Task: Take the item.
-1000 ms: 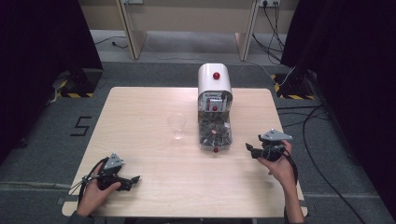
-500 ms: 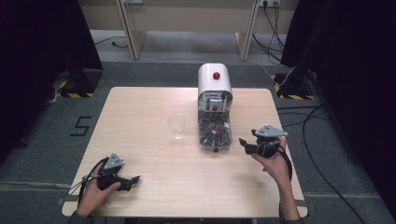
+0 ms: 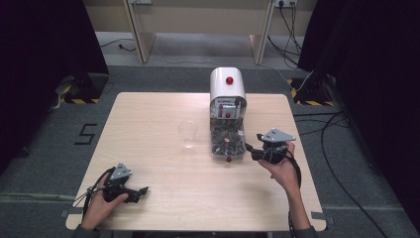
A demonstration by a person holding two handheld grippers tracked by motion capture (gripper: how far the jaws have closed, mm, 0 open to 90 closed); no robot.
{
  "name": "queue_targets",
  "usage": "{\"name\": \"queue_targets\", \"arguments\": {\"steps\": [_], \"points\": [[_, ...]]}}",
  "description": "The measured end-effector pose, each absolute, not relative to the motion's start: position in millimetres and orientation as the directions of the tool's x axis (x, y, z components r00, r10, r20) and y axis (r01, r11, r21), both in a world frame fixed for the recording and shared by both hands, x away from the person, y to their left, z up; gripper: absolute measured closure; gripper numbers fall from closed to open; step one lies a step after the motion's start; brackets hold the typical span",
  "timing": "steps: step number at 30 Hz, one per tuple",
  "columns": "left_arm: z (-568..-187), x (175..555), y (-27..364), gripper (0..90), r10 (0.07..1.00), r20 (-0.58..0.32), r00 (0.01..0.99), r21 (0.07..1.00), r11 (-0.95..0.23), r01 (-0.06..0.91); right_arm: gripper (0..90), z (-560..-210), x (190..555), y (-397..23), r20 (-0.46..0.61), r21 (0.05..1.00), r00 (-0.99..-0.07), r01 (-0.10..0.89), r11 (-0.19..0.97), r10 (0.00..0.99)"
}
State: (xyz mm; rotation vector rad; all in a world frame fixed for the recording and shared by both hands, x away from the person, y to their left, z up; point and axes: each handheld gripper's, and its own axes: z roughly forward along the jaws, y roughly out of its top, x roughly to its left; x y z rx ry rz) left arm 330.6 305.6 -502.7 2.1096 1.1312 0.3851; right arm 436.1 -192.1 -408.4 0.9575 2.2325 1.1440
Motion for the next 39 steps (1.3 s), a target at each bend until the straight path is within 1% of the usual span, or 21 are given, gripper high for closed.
{"name": "queue_targets", "arguments": {"steps": [12,17,23,39], "points": [[-502.8,330.7,305.7,0.0,0.816,-0.064,0.575,0.702,-0.373,0.607,45.6,-412.0,446.7,-171.3,-0.080,0.828,-0.679,0.363,0.428,0.730],[-502.7,330.6,305.7,0.0,0.816,-0.064,0.574,0.702,-0.372,0.607,50.0,-415.9,451.8,-162.9,-0.095,0.819,-0.696,0.352,0.453,0.712],[-502.8,330.7,305.7,0.0,0.816,-0.064,0.575,0.702,-0.372,0.607,55.5,-421.0,458.8,-154.8,-0.082,0.814,-0.700,0.363,0.453,0.709],[-502.7,330.7,305.7,0.0,0.816,-0.064,0.575,0.702,-0.373,0.607,57.9,-439.3,474.9,-140.9,-0.063,0.770,-0.676,0.435,0.466,0.734]]}}
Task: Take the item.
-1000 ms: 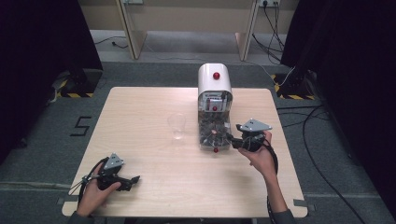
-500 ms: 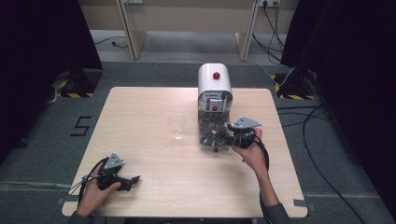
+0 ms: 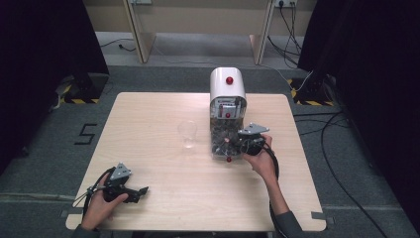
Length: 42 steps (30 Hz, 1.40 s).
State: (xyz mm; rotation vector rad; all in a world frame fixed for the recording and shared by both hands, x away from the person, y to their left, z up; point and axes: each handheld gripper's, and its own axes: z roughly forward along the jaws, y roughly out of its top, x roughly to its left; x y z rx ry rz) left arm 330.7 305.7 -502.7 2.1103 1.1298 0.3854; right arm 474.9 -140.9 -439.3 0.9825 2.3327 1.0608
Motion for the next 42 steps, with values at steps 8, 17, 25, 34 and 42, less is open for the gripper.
{"name": "queue_targets", "arguments": {"steps": [8,17,25,34,42], "points": [[-502.8,330.6,305.6,0.0,0.816,-0.064,0.574,0.702,-0.372,0.607,58.1,-445.4,479.9,-138.9,-0.058,0.761,-0.667,0.452,0.466,0.743],[-502.7,330.6,305.6,0.0,0.816,-0.064,0.574,0.702,-0.372,0.607,77.5,-448.1,480.1,-138.8,-0.055,0.747,-0.673,0.462,0.477,0.737],[-502.7,330.7,305.7,0.0,0.816,-0.064,0.575,0.702,-0.373,0.607,89.2,-439.5,476.9,-140.9,-0.069,0.782,-0.681,0.417,0.463,0.729],[-502.7,330.7,305.7,0.0,0.816,-0.063,0.574,0.702,-0.372,0.607,90.0,-421.5,468.6,-141.9,-0.075,0.828,-0.686,0.362,0.428,0.724],[-502.7,330.6,305.6,0.0,0.816,-0.064,0.574,0.702,-0.372,0.607,90.0,-413.7,466.0,-145.0,-0.085,0.845,-0.687,0.334,0.417,0.722]]}}
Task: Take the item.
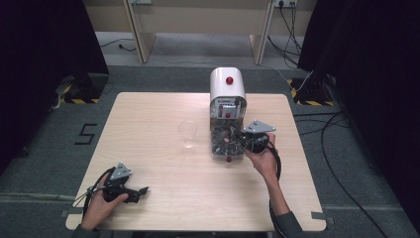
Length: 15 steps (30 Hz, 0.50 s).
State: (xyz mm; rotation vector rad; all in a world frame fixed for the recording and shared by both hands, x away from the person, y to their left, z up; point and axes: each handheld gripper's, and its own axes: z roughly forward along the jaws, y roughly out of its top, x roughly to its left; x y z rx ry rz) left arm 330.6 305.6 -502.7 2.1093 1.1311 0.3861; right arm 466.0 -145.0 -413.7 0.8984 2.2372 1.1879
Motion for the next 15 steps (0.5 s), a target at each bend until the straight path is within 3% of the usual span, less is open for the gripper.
{"name": "queue_targets", "arguments": {"steps": [15], "points": [[-502.7,330.7,305.6,0.0,0.816,-0.064,0.574,0.702,-0.372,0.607,90.0,-394.0,455.2,-144.3,-0.110,0.874,-0.695,0.273,0.402,0.711]]}}
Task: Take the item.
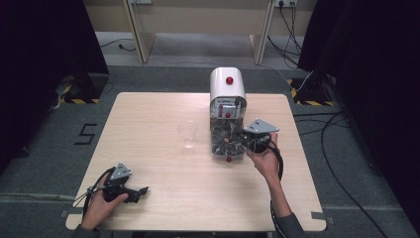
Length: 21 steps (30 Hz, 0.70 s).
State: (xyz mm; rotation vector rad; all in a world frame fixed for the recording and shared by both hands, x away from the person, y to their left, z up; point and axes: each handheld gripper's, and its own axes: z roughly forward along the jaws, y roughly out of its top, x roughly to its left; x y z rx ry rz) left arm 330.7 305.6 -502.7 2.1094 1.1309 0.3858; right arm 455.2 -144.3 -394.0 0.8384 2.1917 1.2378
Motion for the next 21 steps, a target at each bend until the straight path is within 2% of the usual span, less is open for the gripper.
{"name": "queue_targets", "arguments": {"steps": [21], "points": [[-502.7,330.7,305.7,0.0,0.816,-0.064,0.574,0.702,-0.372,0.607,90.0,-380.0,451.8,-141.6,-0.119,0.897,-0.700,0.229,0.378,0.705]]}}
